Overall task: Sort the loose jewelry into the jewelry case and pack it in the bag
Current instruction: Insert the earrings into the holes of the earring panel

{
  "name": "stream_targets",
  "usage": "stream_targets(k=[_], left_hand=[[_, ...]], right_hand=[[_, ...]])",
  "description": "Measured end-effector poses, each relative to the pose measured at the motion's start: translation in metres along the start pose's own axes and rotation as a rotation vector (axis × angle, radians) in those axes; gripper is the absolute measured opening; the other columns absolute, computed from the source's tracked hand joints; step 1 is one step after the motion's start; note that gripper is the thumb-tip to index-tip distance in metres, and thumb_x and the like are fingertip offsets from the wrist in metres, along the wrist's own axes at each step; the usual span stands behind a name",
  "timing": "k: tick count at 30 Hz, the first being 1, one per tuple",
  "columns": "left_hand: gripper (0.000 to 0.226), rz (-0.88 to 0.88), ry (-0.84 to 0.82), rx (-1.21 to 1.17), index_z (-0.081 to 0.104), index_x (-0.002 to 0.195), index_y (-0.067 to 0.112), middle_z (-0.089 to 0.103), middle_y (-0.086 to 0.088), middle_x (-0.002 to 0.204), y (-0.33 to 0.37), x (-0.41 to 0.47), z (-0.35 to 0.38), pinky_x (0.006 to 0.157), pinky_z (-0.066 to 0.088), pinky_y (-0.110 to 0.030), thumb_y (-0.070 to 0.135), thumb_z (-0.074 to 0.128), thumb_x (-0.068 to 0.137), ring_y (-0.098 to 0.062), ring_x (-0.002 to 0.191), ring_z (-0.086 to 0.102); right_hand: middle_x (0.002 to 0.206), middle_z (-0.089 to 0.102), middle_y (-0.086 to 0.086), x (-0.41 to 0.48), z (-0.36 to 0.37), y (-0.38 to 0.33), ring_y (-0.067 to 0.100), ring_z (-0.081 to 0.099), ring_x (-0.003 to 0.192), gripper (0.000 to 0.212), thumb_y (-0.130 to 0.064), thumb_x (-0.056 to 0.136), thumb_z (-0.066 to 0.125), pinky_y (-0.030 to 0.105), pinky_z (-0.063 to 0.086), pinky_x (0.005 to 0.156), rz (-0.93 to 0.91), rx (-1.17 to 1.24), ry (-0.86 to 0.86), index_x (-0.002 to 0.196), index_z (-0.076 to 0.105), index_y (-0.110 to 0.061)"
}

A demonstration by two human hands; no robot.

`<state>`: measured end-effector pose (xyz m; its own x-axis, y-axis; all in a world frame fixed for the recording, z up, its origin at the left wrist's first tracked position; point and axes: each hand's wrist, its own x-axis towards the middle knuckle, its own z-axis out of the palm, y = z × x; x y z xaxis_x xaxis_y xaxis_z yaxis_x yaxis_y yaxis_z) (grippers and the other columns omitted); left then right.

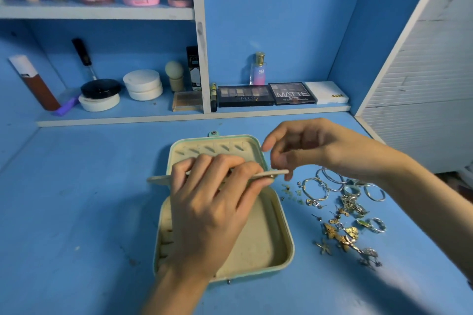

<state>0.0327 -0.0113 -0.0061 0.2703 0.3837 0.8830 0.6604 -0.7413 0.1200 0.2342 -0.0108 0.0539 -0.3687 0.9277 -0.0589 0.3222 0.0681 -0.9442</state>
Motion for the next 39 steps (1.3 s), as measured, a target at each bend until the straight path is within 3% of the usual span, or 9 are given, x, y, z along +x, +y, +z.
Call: stream_targets(k=[2, 4, 7, 10, 14, 18, 22, 28, 39], left_hand=[[0.020, -0.015, -0.011, 0.001, 0.071, 0.081, 0.018, 0.065, 0.004, 0.079, -0.001, 0.004, 0.001, 0.074, 0.031, -0.032, 0.037, 0.071, 0.087, -0.020, 0.073, 0.056], [0.021, -0.021, -0.018, 0.000, 0.071, 0.082, 0.017, 0.065, 0.002, 0.080, -0.002, 0.007, 0.002, 0.075, 0.031, -0.032, 0.037, 0.071, 0.086, -0.020, 0.076, 0.054], [0.022, -0.019, -0.014, 0.012, 0.072, 0.084, 0.016, 0.065, 0.000, 0.081, -0.005, 0.010, 0.005, 0.076, 0.031, -0.034, 0.038, 0.071, 0.086, -0.020, 0.079, 0.050], [0.022, -0.012, -0.011, 0.020, 0.072, 0.086, 0.015, 0.066, -0.001, 0.084, -0.008, 0.012, 0.007, 0.078, 0.031, -0.037, 0.037, 0.072, 0.086, -0.022, 0.083, 0.049], [0.023, -0.005, 0.009, 0.038, 0.072, 0.087, 0.014, 0.068, -0.003, 0.085, -0.007, 0.009, 0.009, 0.084, 0.031, -0.038, 0.037, 0.070, 0.088, -0.023, 0.086, 0.050], [0.024, 0.014, 0.018, 0.059, 0.072, 0.085, 0.013, 0.068, -0.003, 0.082, -0.006, 0.007, 0.009, 0.081, 0.031, -0.039, 0.036, 0.070, 0.088, -0.023, 0.085, 0.050], [0.024, 0.011, 0.025, 0.058, 0.072, 0.085, 0.012, 0.068, -0.004, 0.081, -0.007, 0.006, 0.011, 0.081, 0.030, -0.039, 0.036, 0.070, 0.088, -0.023, 0.084, 0.050], [0.025, 0.011, 0.019, 0.056, 0.072, 0.086, 0.012, 0.068, -0.004, 0.081, -0.009, 0.006, 0.011, 0.080, 0.031, -0.040, 0.037, 0.069, 0.089, -0.023, 0.084, 0.050], [0.024, 0.025, 0.029, 0.050, 0.071, 0.086, 0.012, 0.068, -0.003, 0.081, -0.010, 0.007, 0.012, 0.080, 0.030, -0.039, 0.035, 0.071, 0.088, -0.023, 0.084, 0.051]], right_hand=[[0.077, 0.065, 0.007, -0.006, -0.002, 0.009, 0.016, 0.058, 0.069, 0.019, -0.001, 0.087, 0.062, 0.024, 0.049, 0.065, 0.013, -0.070, 0.124, 0.102, 0.063, -0.011], [0.075, 0.065, 0.001, -0.015, -0.006, 0.019, 0.013, 0.057, 0.068, 0.017, -0.009, 0.085, 0.066, 0.027, 0.048, 0.064, 0.068, -0.246, 0.143, 0.099, 0.065, -0.019], [0.075, 0.066, -0.005, -0.030, -0.013, 0.028, 0.003, 0.057, 0.065, 0.010, -0.017, 0.084, 0.069, 0.020, 0.046, 0.064, 0.142, -0.516, 0.061, 0.091, 0.068, -0.024], [0.073, 0.066, -0.009, -0.043, -0.016, 0.030, 0.003, 0.058, 0.067, 0.009, -0.018, 0.083, 0.069, 0.011, 0.042, 0.063, 0.183, -0.693, -0.032, 0.087, 0.070, -0.026], [0.073, 0.063, -0.009, -0.057, -0.023, 0.029, 0.004, 0.055, 0.066, 0.017, -0.019, 0.080, 0.069, 0.013, 0.041, 0.063, 0.310, -0.777, -0.164, 0.091, 0.068, -0.032], [0.083, 0.061, -0.009, -0.066, -0.030, 0.025, 0.008, 0.056, 0.077, 0.020, -0.022, 0.079, 0.069, 0.032, 0.050, 0.075, 0.385, -0.857, -0.238, 0.091, 0.064, -0.038], [0.085, 0.049, -0.018, -0.070, -0.028, 0.024, 0.003, 0.048, 0.081, 0.022, -0.023, 0.080, 0.068, 0.025, 0.045, 0.077, 0.389, -0.972, -0.295, 0.098, 0.064, -0.036], [0.094, 0.049, -0.014, -0.071, -0.026, 0.027, 0.005, 0.048, 0.087, 0.020, -0.027, 0.081, 0.067, 0.025, 0.044, 0.078, 0.409, -1.078, -0.306, 0.099, 0.064, -0.036], [0.078, 0.049, -0.016, -0.066, -0.025, 0.029, 0.004, 0.050, 0.076, 0.013, -0.027, 0.085, 0.062, 0.017, 0.040, 0.065, 0.328, -1.082, -0.245, 0.091, 0.071, -0.033]])
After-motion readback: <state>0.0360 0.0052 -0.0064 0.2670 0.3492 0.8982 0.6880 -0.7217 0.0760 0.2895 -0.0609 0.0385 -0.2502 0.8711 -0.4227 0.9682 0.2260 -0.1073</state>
